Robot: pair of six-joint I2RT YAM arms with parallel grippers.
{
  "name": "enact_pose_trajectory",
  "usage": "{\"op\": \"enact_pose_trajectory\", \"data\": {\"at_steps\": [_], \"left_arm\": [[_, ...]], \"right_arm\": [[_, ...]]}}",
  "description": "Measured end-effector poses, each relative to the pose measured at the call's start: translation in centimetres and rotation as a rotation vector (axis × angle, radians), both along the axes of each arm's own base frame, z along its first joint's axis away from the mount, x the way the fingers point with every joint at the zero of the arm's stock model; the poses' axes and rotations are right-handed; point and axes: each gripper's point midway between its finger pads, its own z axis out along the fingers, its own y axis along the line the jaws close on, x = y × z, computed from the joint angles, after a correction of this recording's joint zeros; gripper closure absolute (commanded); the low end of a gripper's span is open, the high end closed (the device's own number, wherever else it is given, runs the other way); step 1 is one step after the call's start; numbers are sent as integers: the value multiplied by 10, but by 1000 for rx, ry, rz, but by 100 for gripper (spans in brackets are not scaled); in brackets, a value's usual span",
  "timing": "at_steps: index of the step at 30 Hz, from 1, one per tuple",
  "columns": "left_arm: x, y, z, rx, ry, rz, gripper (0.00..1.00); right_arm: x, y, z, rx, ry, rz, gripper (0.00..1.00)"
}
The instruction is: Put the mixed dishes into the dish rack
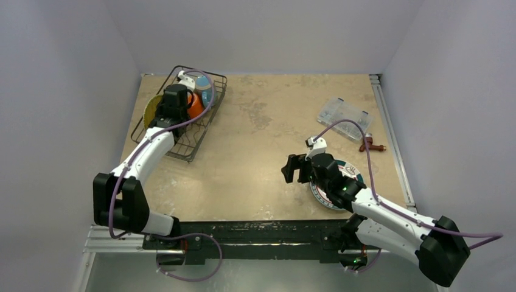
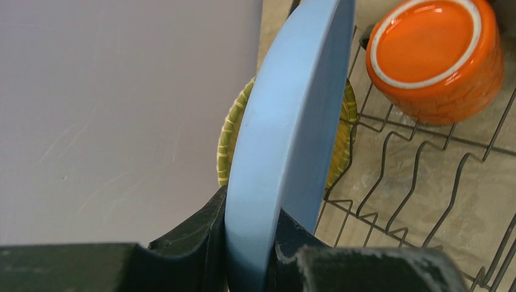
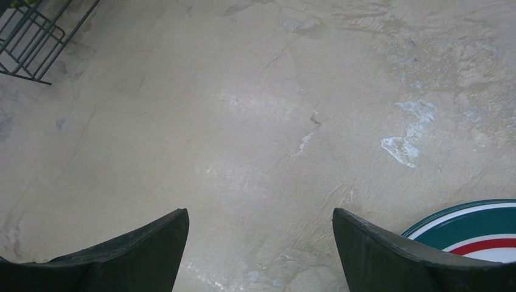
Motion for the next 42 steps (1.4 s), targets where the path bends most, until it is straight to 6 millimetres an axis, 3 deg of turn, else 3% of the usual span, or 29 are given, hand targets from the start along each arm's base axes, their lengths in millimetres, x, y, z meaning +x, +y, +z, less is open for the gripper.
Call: {"op": "enact_pose_trajectory", "data": {"at_steps": [4, 14, 21, 25, 27, 29, 30, 36, 42], "left_arm": [[-2, 4, -16, 9, 64, 5, 100], [-2, 9, -22, -23, 78, -1, 100], [0, 14, -44, -63, 121, 19, 100], [0, 16, -55, -79, 138, 36, 85], [0, 16, -58, -84, 145, 41, 67], [-1, 17, -60, -85, 149, 51, 38], [-2, 20, -60, -83, 144, 67, 33], [-7, 37, -57, -73, 128, 140, 29], [-11, 43, -53, -76, 106, 181, 21]], "right_arm": [[0, -1, 4, 14, -17, 0, 9], [0, -1, 7, 24, -31, 1, 9], [0, 0, 7, 24, -32, 1, 9], [0, 0, 8, 26, -33, 1, 9], [0, 0, 8, 27, -35, 1, 9], [0, 0, 8, 28, -36, 1, 9], [1, 0, 9, 28, -36, 1, 9], [0, 0, 8, 28, -36, 1, 9], [0, 0, 8, 28, -35, 1, 9]]}}
